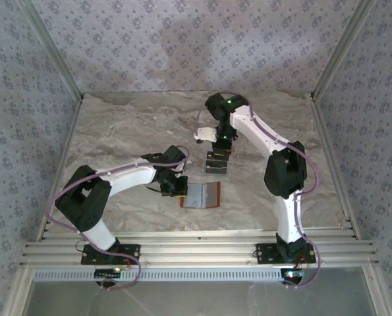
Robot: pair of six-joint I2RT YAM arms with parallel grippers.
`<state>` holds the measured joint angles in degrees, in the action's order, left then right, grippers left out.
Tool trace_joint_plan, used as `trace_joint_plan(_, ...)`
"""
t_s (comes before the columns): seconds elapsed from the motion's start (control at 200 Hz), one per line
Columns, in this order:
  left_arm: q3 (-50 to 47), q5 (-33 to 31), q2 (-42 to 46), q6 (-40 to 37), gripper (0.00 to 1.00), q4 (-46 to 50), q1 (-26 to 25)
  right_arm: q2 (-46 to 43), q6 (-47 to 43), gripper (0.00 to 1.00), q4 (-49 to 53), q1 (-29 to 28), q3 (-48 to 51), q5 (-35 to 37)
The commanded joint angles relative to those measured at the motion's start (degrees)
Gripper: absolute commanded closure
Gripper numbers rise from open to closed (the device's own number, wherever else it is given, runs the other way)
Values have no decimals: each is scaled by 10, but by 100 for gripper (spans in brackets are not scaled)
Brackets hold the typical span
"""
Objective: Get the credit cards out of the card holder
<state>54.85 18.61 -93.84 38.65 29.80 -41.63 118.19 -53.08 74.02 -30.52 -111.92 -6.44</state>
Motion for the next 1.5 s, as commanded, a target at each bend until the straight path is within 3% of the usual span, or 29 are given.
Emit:
trace_joint_plan(0.0,-6,-6,21,5,89,0,3,19,-68,100,33,-3,-16,1)
trace_joint_plan(0.25,-12,-7,24,8,89,-1,2,36,-70,100,33,-2,-13,-34)
trace_joint_plan(1.499,3,-17,40,18,90,22,2,98,-76,95,10,19,13,-64)
